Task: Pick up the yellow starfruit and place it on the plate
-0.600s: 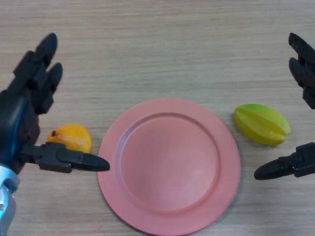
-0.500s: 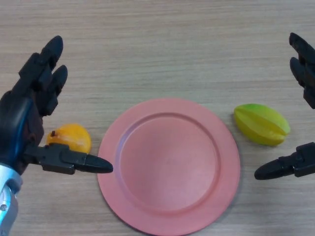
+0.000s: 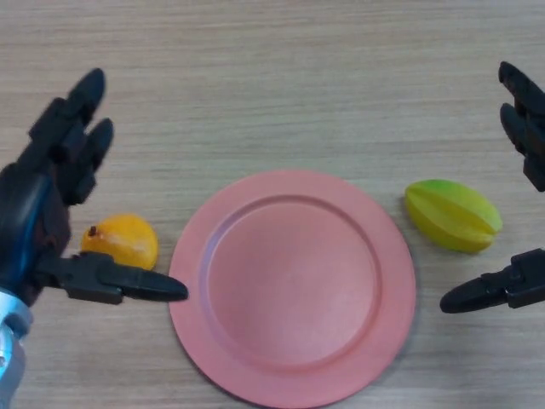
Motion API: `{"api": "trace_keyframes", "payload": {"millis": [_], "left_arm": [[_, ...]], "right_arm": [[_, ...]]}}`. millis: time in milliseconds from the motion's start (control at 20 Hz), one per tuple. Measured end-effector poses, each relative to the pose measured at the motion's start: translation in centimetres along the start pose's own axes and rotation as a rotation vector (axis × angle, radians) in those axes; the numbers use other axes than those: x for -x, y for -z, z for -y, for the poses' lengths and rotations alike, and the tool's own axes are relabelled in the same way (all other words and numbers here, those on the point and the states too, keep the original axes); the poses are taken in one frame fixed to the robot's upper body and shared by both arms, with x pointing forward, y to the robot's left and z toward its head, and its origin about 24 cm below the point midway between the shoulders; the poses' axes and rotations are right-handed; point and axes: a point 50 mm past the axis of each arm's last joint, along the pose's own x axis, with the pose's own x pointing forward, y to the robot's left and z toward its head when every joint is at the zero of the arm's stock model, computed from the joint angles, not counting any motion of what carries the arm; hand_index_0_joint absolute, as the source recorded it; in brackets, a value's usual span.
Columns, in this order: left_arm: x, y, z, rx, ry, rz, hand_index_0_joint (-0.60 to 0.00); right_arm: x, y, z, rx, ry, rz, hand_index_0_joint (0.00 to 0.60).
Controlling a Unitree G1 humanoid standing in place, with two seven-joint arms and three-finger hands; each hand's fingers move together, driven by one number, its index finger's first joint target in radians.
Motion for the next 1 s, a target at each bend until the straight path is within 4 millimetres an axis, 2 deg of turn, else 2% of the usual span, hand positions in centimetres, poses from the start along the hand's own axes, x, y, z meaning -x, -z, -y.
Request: {"api": "trace_keyframes", "payload": {"millis": [100,300,450,600,800,1000], "left_arm": [[-0.2,0.1,-0.7,-0.01,-0.026,0.017,0.0],[-0.2,0.4,-0.7,-0.015,-0.029,0.02,0.0],[0.0,0.8,-0.4,-0.007,-0.025,0.006,0.0],[-0.4,0.7,0.6,0.001,0.018,0.012,0.0],[-0.4,0.7,0.7,-0.001,0.017,0.011,0.0],[-0.6,0.8,0.6,0.005,0.015,-0.008,0.0]], "right_arm": [[-0.6,1.1,0.3,0.066,0.013,-0.015,0.0],[-2.4,4.2,1.2,0.089,0.063,-0.086,0.0],[-3.2,5.2,1.7,0.12,0.08,-0.056,0.0],[-3.9,7.2,1.8,0.11,0.105,-0.082,0.0],[-4.2,9.3,0.7,0.151,0.033,-0.115,0.0],[-5.1,10.4,-0.6,0.185,-0.041,-0.121,0.0]]}}
